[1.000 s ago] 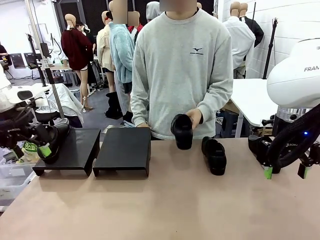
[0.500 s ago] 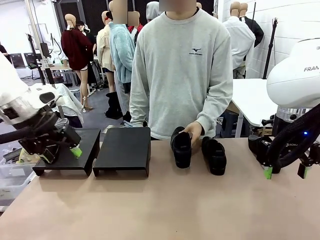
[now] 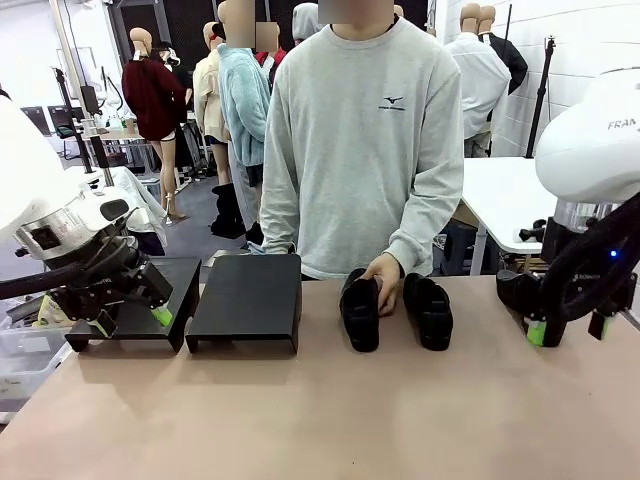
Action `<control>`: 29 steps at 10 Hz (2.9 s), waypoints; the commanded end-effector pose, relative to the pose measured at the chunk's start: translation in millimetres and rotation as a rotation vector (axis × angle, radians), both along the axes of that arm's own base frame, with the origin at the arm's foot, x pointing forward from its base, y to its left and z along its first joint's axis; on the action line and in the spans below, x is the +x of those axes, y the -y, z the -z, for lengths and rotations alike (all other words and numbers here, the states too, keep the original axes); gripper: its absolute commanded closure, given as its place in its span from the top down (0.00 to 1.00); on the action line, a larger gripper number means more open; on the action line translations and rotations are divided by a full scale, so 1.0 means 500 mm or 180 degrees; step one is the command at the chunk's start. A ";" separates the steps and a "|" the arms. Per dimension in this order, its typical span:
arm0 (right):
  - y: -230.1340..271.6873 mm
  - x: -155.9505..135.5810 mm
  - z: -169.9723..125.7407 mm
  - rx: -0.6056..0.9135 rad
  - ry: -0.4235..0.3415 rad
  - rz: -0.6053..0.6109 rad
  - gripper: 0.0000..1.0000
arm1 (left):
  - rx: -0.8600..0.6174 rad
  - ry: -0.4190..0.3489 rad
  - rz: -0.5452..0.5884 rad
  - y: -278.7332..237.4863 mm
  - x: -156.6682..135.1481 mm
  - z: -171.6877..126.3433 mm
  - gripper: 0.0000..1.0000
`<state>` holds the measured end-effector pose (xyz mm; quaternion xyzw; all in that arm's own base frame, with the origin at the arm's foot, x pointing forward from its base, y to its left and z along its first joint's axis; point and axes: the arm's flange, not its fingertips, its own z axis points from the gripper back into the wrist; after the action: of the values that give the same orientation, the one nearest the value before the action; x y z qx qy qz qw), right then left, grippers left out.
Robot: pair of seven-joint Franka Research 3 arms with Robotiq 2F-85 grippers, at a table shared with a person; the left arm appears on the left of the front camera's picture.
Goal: Organize the shoes by placing them on the stand.
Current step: Pick up one Shoe and place it in the middle of the table.
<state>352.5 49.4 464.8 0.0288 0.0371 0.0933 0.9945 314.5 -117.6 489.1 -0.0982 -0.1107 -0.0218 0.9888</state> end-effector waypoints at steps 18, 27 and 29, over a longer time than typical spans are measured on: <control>0.092 0.391 0.078 0.0222 -0.0190 -0.0478 1.00 | -0.0001 0.0034 0.0011 0.000 -0.005 -0.006 1.00; 0.086 0.472 0.101 0.0109 0.0210 -0.0445 1.00 | -0.0001 0.0034 0.0011 0.000 -0.005 -0.006 1.00; 0.082 0.500 0.125 0.0074 0.0253 -0.0374 1.00 | -0.0001 0.0034 0.0011 0.000 -0.005 -0.006 1.00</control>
<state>591.2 7.2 407.6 0.0444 -0.0018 0.1611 0.9859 313.1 -117.4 492.4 -0.0992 -0.1152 -0.0225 0.9881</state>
